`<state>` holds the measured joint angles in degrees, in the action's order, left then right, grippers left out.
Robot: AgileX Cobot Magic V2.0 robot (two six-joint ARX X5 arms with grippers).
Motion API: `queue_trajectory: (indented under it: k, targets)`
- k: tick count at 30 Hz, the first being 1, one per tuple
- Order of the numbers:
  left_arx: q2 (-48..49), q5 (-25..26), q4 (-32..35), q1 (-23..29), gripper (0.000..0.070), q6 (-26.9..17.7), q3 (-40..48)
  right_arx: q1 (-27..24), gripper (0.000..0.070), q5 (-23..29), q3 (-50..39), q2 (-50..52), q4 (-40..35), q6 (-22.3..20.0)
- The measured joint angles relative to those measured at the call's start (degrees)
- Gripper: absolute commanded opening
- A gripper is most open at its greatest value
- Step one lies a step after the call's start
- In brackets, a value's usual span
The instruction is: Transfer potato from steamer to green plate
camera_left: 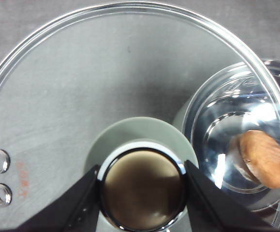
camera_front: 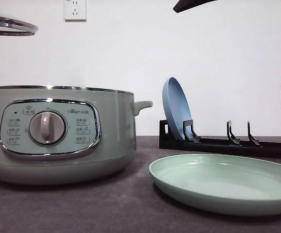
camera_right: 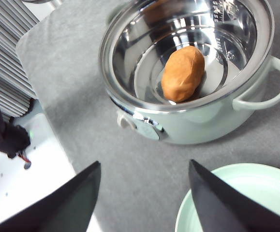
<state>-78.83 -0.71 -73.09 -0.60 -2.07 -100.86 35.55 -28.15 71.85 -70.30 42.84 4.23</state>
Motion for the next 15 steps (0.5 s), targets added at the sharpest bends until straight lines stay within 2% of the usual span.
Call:
queue_trajectory:
  k: [7, 9, 15]
  targets:
    - [0.0, 0.0, 0.1, 0.1, 0.0000, 0.0, 0.0, 0.6, 0.0463, 0.3, 12.8, -9.8, 1.3, 0.7]
    - [0.0, 0.0, 0.1, 0.1, 0.0000, 0.0, 0.0, 1.2, 0.0485, 1.5, 17.1, -13.4, 2.3, 0.7]
    - [0.0, 0.0, 0.1, 0.1, 0.0000, 0.0, 0.0, 3.0, 0.0489, 4.7, 31.1, -26.0, 5.0, 0.2]
